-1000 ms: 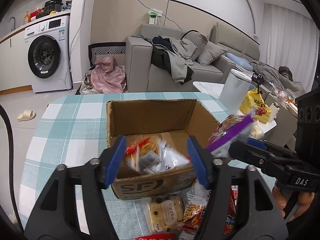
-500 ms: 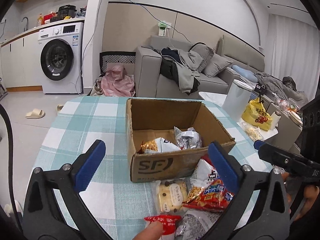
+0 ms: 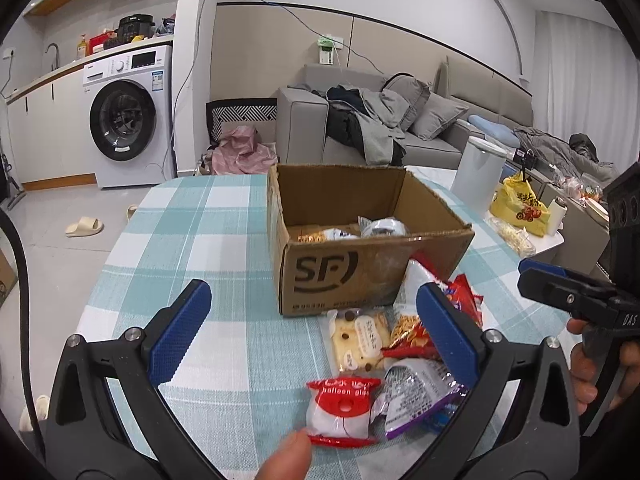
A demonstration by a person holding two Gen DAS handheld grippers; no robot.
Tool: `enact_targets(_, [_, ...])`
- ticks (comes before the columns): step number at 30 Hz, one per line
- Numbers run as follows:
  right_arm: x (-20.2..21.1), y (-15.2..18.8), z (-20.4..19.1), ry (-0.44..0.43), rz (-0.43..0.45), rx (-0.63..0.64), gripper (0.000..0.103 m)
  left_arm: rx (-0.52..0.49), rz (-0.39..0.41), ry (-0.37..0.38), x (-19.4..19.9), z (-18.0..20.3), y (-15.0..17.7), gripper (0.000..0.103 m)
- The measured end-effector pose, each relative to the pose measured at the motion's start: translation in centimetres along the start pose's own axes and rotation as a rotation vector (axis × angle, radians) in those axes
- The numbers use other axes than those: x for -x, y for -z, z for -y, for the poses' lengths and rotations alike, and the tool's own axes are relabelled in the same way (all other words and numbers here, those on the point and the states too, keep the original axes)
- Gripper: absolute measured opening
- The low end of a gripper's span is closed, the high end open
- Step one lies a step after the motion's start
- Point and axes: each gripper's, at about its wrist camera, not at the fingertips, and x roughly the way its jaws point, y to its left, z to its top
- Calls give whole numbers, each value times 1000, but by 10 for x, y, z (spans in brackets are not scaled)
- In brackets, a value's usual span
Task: Organize snacks
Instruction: 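Withdraw both tools from the box back toward the snack pile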
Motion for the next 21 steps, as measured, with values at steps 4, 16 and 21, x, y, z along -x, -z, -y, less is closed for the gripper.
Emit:
enact_targets(4, [-1,2,-4,-16,-20,9,103,-11,-36,19,-5,4,11,102])
enact_targets(16, [-18,13,-12,-19,-109,67,103,-43,-103,26,-23,8,18,102])
enact_targets(21, [-29,20,-19,-13,-142,94,103,-48,-106,35,-28,5,20,102])
